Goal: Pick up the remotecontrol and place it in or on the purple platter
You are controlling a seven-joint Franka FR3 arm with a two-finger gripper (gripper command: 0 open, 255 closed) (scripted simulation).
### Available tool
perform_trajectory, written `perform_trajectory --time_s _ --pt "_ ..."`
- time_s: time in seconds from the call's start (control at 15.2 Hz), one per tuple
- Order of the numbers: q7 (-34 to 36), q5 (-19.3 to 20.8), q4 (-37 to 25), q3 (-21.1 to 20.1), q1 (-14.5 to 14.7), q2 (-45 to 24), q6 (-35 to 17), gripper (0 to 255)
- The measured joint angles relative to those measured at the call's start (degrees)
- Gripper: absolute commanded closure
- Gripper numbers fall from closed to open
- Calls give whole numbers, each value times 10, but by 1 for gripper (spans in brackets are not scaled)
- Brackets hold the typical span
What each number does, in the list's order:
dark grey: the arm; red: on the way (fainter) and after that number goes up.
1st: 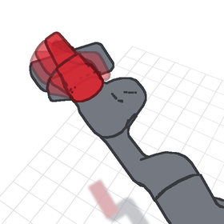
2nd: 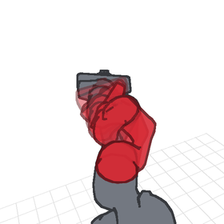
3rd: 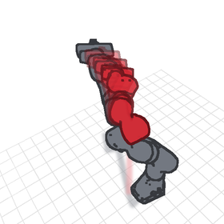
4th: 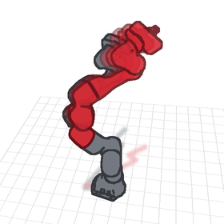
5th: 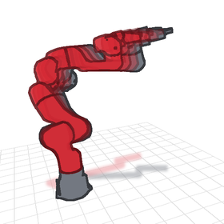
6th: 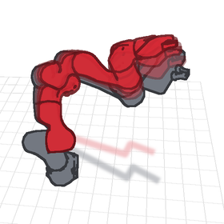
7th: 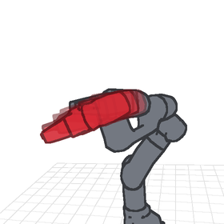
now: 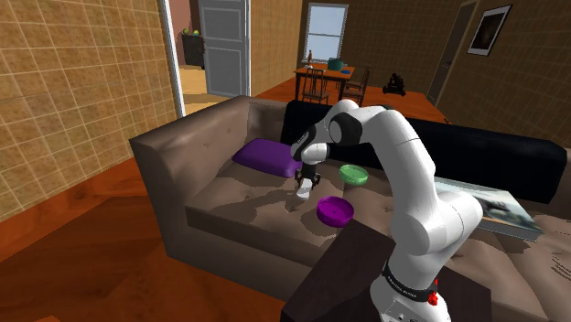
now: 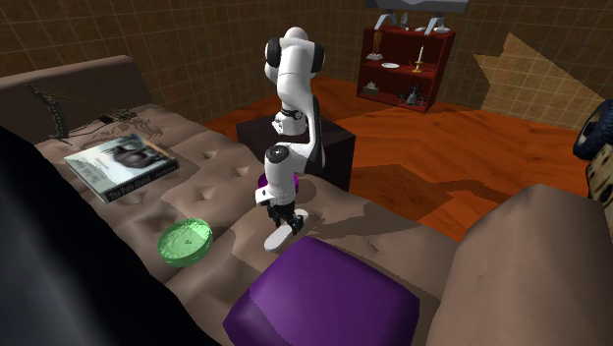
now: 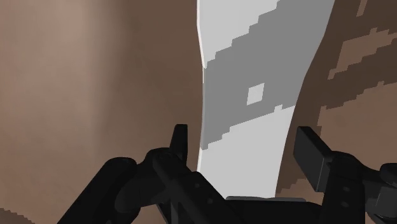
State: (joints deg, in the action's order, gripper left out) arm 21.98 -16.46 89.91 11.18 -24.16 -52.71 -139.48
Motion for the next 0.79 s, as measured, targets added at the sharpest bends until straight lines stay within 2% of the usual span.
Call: perform_trajectory --time_s 0.4,0.79 --pt "0 0 0 0 0 0 0 255" --pt "4 5 16 6 6 33 17 255"
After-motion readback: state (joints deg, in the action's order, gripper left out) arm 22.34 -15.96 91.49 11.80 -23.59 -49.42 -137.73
